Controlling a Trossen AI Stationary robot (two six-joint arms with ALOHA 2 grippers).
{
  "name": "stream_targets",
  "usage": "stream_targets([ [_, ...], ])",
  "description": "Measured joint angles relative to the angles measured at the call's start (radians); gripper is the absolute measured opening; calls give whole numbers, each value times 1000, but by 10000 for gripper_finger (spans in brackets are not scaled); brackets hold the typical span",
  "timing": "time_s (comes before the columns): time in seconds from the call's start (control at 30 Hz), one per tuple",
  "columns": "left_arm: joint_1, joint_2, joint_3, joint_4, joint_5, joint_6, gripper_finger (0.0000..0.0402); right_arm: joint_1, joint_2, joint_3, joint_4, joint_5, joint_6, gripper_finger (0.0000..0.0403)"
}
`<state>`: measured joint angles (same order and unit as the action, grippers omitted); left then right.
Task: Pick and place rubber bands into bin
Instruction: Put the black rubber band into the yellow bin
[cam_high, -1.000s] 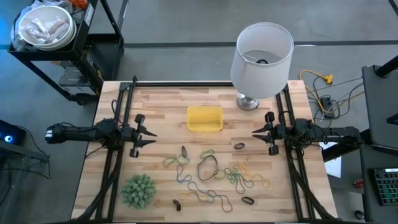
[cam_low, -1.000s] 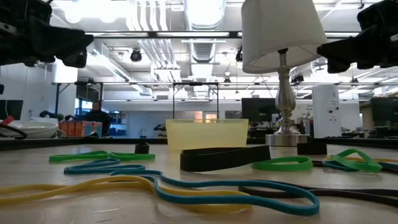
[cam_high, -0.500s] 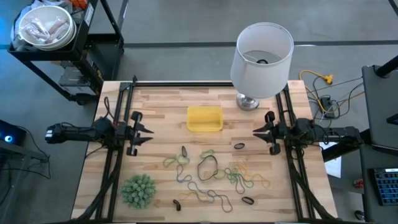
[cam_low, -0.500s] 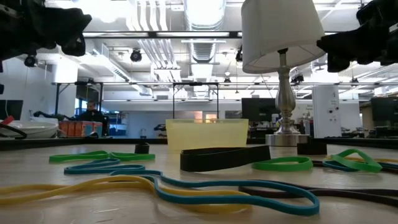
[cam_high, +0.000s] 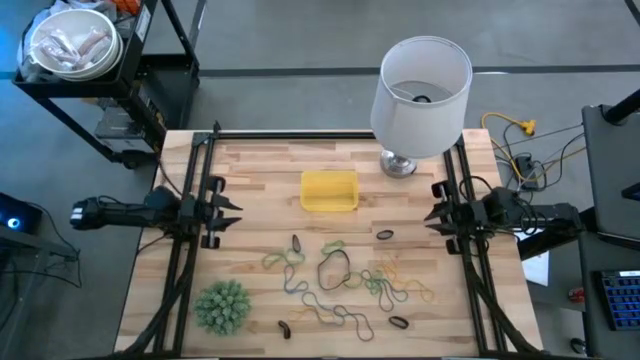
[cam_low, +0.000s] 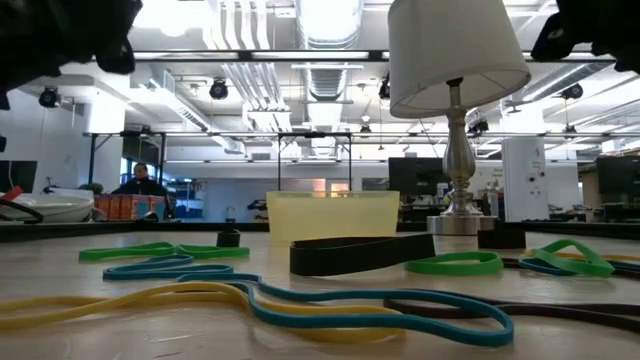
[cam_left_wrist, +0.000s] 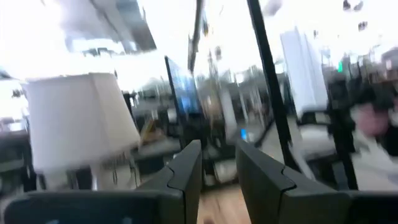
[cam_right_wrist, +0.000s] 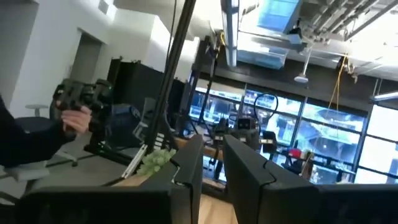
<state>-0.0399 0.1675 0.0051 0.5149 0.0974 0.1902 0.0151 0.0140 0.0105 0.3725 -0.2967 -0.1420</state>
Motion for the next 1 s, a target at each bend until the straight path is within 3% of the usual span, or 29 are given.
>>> stream_targets([
  [0.1, 1, 6, 0, 34, 28, 12, 85, 0, 15, 0, -30, -2, -38, 57],
  [0.37, 0, 46, 1, -109, 40, 2, 85, 0, 96, -1, -79, -3, -114, 57],
  [0.5, 0, 77, 1, -44, 40, 135, 85, 0, 121, -1, -55, -1, -195, 57],
  [0.63, 0, 111, 1, 56, 43, 101, 85, 0, 132, -1, -42, 0, -176, 57],
  [0.73, 0, 134, 3, 70, 100, 106, 85, 0, 133, 5, -49, 0, -188, 57],
  [0.83, 0, 165, 16, 74, 160, 126, 85, 0, 153, 58, -73, 0, -190, 57],
  [1.0, 0, 202, 67, 87, 160, 143, 85, 0, 248, 232, -234, 1, -208, 57],
])
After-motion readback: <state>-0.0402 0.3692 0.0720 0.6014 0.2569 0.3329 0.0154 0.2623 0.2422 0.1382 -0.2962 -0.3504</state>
